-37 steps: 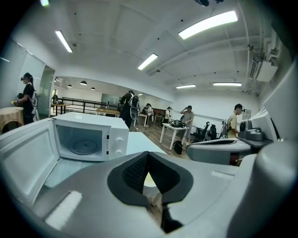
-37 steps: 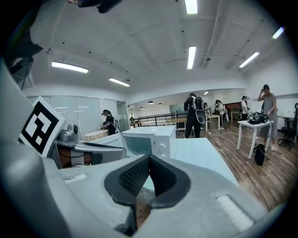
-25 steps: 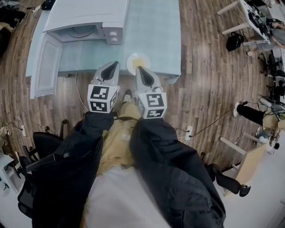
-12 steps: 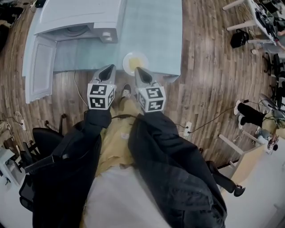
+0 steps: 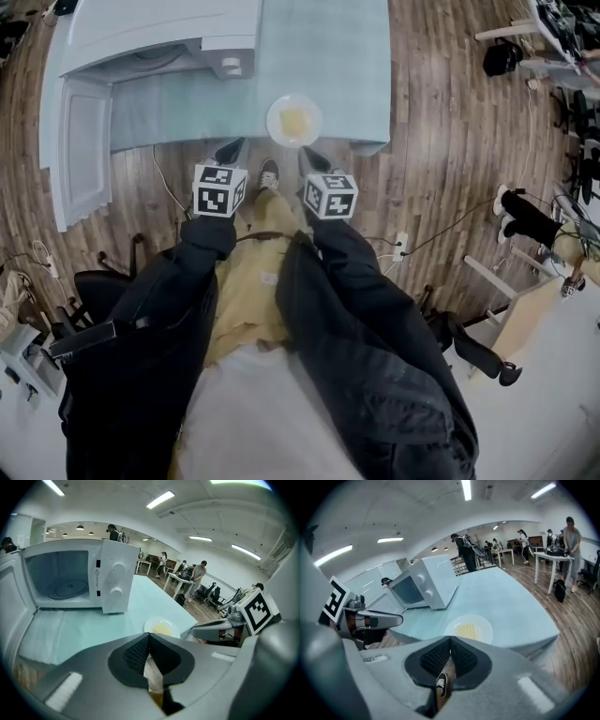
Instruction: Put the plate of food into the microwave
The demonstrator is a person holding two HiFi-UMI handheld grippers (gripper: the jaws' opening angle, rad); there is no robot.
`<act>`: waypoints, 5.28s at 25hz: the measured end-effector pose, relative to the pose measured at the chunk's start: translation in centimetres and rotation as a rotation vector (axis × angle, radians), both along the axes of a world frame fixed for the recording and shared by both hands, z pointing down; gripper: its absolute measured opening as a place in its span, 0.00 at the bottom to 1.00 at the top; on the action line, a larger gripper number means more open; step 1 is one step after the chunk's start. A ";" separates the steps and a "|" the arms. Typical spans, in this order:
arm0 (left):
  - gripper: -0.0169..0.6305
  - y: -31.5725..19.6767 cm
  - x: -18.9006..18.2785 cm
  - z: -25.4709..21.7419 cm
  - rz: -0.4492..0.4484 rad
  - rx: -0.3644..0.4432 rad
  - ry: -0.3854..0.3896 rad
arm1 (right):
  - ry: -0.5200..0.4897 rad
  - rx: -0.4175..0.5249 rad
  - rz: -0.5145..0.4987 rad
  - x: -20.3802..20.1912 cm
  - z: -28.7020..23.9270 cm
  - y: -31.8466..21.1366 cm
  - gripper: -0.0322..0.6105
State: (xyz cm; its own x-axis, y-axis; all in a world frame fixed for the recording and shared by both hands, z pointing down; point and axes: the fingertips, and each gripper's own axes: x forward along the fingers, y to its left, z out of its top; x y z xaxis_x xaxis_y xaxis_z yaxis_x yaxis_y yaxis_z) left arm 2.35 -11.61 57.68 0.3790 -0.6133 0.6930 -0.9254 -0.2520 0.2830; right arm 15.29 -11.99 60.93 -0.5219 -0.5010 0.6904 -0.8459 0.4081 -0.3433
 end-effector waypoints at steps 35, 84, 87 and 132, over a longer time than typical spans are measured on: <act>0.02 5.4 -4.1 4.8 -0.006 -0.152 0.002 | -0.487 -0.388 0.589 1.1 10.7 -1.0 0.22; 0.02 2.4 -21.2 4.6 -0.225 -0.116 0.081 | -0.850 -0.475 0.174 -24.1 3.3 -2.3 0.06; 0.02 1.6 -23.2 4.9 -0.250 -0.113 0.079 | -0.859 -0.481 0.161 -26.5 3.2 -3.1 0.06; 0.02 -1.2 -29.2 4.7 -0.331 -0.083 0.131 | -0.954 -0.427 0.314 -38.2 2.3 -13.4 0.20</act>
